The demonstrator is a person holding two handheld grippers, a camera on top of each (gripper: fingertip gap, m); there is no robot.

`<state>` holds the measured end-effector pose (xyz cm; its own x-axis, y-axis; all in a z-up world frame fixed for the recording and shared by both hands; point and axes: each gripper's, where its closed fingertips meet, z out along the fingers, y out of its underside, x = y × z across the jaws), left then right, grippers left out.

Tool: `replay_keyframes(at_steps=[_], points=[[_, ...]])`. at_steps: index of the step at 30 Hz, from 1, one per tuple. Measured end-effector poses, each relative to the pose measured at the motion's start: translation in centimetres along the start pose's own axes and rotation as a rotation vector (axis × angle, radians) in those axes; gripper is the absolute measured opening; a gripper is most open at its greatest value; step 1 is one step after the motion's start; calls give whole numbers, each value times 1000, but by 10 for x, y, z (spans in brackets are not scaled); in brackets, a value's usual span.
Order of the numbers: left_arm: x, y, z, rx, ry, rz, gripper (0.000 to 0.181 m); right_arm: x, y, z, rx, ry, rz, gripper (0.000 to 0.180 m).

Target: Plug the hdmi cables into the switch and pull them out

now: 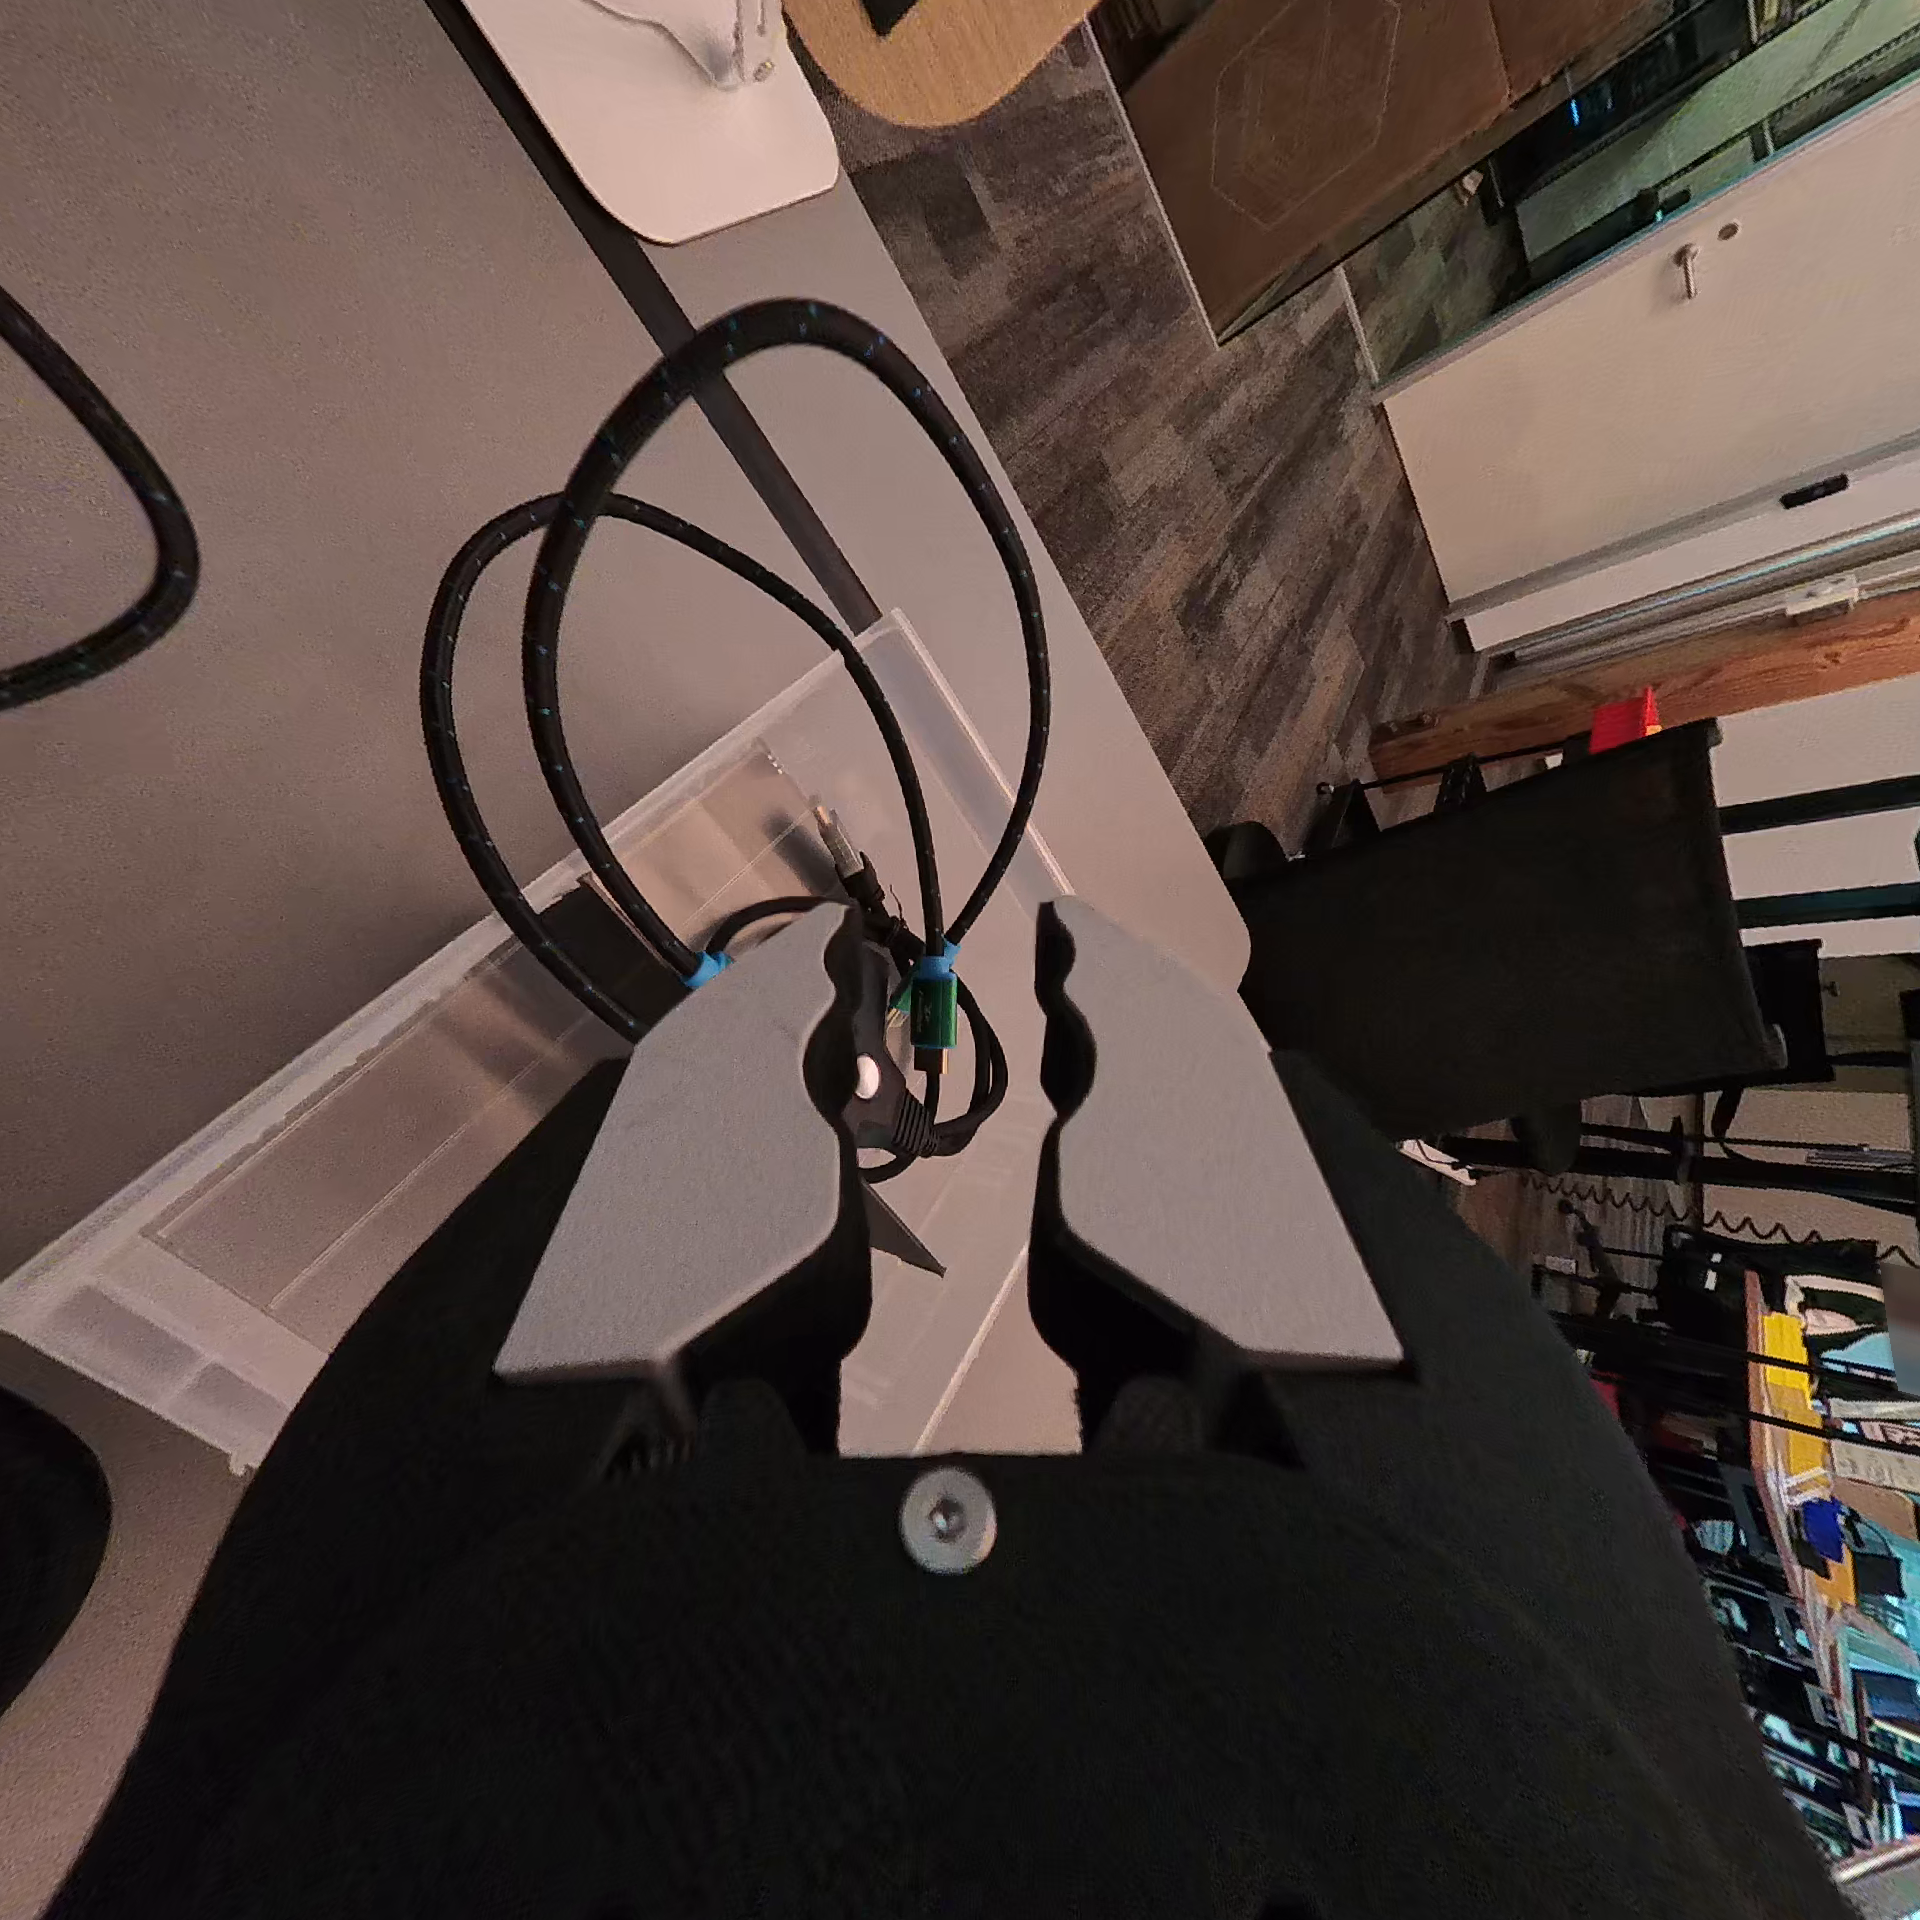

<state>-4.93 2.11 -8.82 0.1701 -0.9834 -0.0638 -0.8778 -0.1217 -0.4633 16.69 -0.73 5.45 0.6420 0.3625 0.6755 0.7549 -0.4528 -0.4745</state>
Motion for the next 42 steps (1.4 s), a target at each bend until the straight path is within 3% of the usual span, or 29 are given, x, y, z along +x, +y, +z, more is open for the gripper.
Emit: replay_keyframes(at_steps=[1,3,6,8,12,14,17,19,25,29,37,42], points=[[-2,3,5,-12,18,-17,22,2,2,0,-2,8,6,32],[-4,6,5,-16,60,-46,53,4,5,-1,-4,12,15,33],[-13,-4,-29,116,80,-72,54,6,6,-3,5,16,22,32],[-43,0,-72,222,-42,-115,58,7,5,-5,17,14,25,32],[-139,65,-169,413,-445,-403,55,7,3,-8,41,12,25,32],[-169,116,-181,432,-481,-621,63,6,1,-7,48,6,23,32],[-195,186,-155,224,-458,-870,74,3,0,-5,39,0,11,32],[-207,206,-137,142,-459,-937,78,1,0,-3,35,-8,3,32],[-219,230,-99,-158,-504,-818,77,-1,3,2,12,-17,-3,32],[-230,231,-82,-222,-511,-708,74,-2,5,5,0,-24,-5,32],[-221,248,-55,-388,-432,-589,97,-7,6,14,-39,-39,-23,32],[-225,252,-57,-383,-469,-669,80,-15,2,19,-58,-55,-62,32]])
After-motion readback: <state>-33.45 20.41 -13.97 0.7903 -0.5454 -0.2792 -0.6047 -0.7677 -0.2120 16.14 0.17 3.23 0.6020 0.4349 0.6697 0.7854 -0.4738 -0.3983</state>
